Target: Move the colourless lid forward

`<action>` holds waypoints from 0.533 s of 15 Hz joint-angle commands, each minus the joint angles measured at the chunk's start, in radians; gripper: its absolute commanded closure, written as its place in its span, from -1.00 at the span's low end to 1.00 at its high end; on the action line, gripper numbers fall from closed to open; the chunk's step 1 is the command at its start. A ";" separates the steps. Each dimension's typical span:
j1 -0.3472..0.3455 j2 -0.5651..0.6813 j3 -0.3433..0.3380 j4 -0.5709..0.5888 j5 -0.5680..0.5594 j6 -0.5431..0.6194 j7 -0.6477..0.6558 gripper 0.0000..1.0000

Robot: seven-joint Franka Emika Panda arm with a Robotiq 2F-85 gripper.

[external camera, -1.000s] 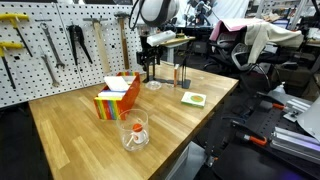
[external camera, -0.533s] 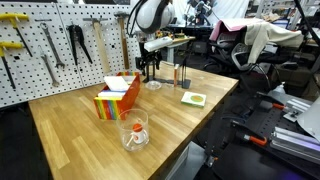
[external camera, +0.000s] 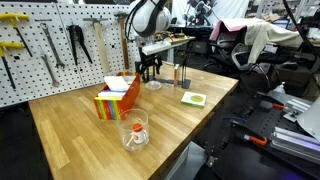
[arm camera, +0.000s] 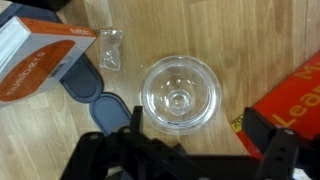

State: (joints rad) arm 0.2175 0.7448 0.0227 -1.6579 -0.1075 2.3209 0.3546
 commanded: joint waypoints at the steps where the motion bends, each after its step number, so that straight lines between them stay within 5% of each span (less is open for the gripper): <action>1: -0.006 0.012 -0.001 0.027 0.033 -0.049 -0.027 -1.00; 8: -0.026 0.028 -0.002 0.042 0.060 -0.047 -0.027 -1.00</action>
State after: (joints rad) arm 0.2026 0.7501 0.0174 -1.6515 -0.0827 2.3002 0.3540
